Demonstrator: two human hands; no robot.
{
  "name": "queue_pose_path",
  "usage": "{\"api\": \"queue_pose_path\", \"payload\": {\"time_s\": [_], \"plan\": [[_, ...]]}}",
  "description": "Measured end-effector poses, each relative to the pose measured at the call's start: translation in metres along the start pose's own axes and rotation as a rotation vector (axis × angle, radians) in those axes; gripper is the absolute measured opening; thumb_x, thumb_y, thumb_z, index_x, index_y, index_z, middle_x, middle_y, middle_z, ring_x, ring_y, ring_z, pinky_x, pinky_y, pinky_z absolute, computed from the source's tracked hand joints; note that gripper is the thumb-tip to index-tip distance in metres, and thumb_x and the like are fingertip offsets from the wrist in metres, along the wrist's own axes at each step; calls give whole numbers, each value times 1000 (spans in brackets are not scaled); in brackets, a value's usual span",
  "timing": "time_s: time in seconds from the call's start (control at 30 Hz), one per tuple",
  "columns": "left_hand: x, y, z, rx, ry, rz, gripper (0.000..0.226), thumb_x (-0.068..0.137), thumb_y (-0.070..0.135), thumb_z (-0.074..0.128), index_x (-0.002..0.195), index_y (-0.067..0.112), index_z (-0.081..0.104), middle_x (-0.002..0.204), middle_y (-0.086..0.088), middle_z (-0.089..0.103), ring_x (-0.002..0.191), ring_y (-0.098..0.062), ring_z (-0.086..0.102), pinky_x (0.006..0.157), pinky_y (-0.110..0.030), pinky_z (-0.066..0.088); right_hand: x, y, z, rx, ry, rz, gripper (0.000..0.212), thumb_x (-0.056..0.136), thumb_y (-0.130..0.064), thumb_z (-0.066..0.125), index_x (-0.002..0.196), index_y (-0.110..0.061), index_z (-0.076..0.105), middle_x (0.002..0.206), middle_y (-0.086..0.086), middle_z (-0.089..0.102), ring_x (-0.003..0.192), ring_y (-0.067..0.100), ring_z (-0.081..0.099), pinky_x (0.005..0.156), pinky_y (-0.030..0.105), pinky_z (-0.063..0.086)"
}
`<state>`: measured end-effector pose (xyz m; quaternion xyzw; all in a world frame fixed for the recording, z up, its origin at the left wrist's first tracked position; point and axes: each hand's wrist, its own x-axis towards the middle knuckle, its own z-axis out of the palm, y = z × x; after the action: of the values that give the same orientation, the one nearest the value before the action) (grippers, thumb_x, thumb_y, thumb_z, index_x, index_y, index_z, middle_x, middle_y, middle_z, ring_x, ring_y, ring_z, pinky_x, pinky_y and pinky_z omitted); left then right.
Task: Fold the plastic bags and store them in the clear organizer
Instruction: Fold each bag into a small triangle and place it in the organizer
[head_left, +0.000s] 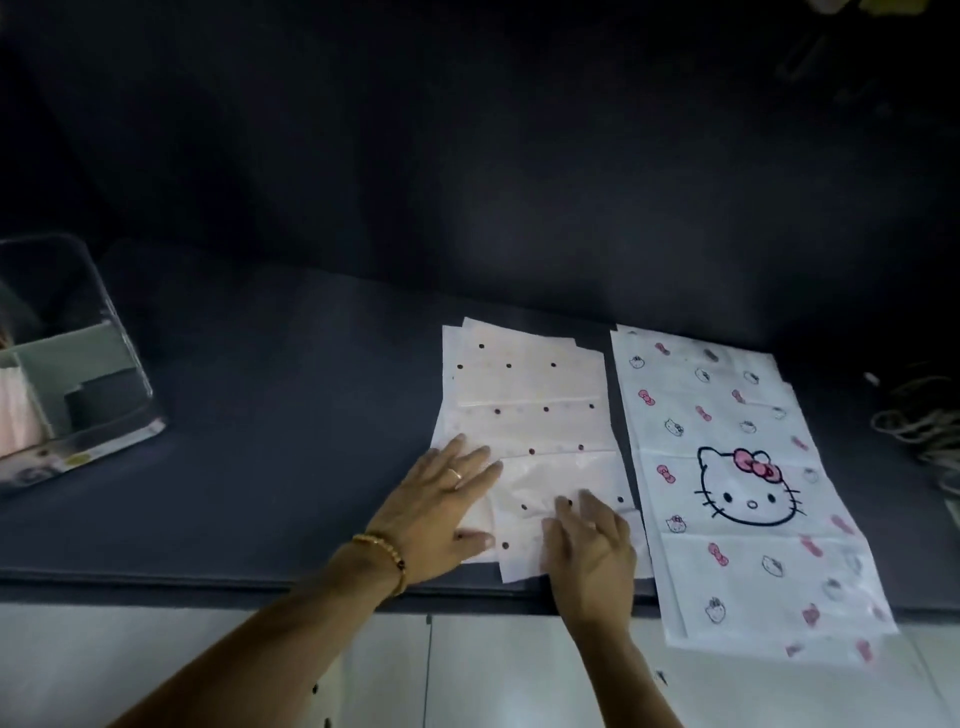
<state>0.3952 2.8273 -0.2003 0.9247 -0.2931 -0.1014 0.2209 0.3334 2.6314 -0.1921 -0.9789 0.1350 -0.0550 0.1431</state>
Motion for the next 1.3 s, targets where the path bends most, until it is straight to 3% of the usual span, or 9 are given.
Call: {"api": "queue_pose_path", "payload": {"time_s": [0.13, 0.3, 0.43, 0.53, 0.6, 0.73, 0.9, 1.1, 1.3], "plan": [[12, 15, 7, 134, -32, 89, 70, 91, 56, 44, 150, 33, 14, 159, 8, 2, 145, -15, -16, 116, -39, -15, 6, -5, -5, 101, 42, -85, 14, 88, -10, 66, 98, -9, 75, 111, 13, 68, 99, 35, 61, 81, 45, 52], [5, 14, -12, 109, 182, 87, 25, 95, 24, 52, 117, 28, 64, 124, 4, 61, 125, -18, 47, 115, -31, 24, 5, -38, -13, 343, 73, -189, 15, 91, -13, 64, 103, -9, 72, 106, 6, 69, 99, 23, 61, 90, 33, 52], [-25, -15, -45, 26, 300, -30, 18, 85, 7, 62, 98, 17, 70, 97, -1, 70, 92, -21, 65, 72, -37, 56, 2, -71, -14, 341, -21, -214, 58, 87, -55, 56, 131, -17, 55, 130, 1, 58, 120, 17, 51, 101, 32, 39], [-58, -51, -70, 19, 278, -164, 16, 90, 12, 57, 100, 19, 67, 99, 3, 68, 91, -19, 63, 70, -35, 53, 2, -82, -6, 37, -156, -419, 86, 75, -66, 60, 145, -22, 32, 147, 0, 43, 135, 19, 37, 113, 40, 22], [-82, -73, -81, -18, 234, -256, 17, 95, 18, 51, 103, 21, 65, 98, 4, 67, 89, -18, 61, 73, -33, 50, 1, -89, 4, -35, -336, -481, 90, 78, -56, 65, 149, -26, 19, 153, -4, 33, 141, 16, 26, 117, 37, 8], [-120, -96, -93, -223, 204, -410, 14, 95, 13, 51, 94, 15, 65, 79, 2, 67, 75, -16, 62, 69, -31, 48, -2, -111, 22, 185, -375, -561, 54, 77, -12, 69, 129, -24, 57, 126, -5, 60, 118, 15, 53, 104, 26, 35], [-134, -111, -96, -555, 338, -596, 12, 91, 13, 61, 83, 10, 68, 81, 2, 69, 78, -9, 62, 72, -15, 45, 12, -141, 21, 660, -494, -115, 23, 80, -6, 66, 84, -28, 70, 74, -19, 67, 70, 0, 61, 60, 15, 48], [-132, -127, -91, -752, 403, -797, 10, 88, 13, 66, 80, 14, 71, 86, -1, 69, 78, -14, 62, 61, -19, 51, 29, -164, 34, 672, -444, 96, 22, 90, -24, 61, 75, -8, 60, 67, -2, 61, 59, 13, 52, 51, 21, 41], [-140, -133, -89, -1123, 530, -911, 60, 70, 78, 55, 82, 23, 77, 86, 4, 75, 86, -16, 69, 82, -30, 49, 36, -184, 48, 376, -414, 176, 32, 88, -23, 55, 61, -12, 42, 63, 1, 49, 53, 14, 46, 45, 23, 30]]}}
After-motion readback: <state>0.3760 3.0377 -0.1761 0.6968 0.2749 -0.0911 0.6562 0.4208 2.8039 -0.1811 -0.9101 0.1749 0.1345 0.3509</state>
